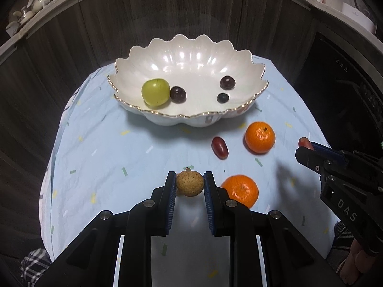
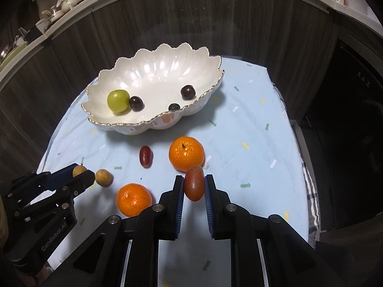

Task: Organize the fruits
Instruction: 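Lift and carry the longan with the left tool while the right tool carries the date to the bowl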

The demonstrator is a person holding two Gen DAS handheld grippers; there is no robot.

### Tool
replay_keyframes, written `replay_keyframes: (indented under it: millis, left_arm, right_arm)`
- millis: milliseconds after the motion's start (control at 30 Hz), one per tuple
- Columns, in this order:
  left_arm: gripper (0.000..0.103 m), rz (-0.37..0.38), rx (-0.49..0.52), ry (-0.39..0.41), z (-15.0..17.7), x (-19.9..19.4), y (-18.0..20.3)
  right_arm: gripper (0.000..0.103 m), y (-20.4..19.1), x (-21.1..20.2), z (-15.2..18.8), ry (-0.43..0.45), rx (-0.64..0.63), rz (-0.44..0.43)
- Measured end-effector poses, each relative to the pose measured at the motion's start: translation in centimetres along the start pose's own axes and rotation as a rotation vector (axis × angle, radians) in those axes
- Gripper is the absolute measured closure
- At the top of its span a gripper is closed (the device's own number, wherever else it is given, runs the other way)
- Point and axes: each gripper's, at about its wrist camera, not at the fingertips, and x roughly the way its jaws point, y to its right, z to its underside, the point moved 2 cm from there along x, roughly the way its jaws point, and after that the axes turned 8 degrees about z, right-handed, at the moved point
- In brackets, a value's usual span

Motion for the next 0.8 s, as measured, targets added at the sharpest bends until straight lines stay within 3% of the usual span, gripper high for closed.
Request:
replay_keyframes:
  millis: [800]
  left_arm:
    - [0.08, -0.003, 0.005, 0.046, -4.9, -0.4, -1.1]
  right_arm:
    - [0.085, 0.0, -0.5, -4.3, 0.048, 0.013, -0.012]
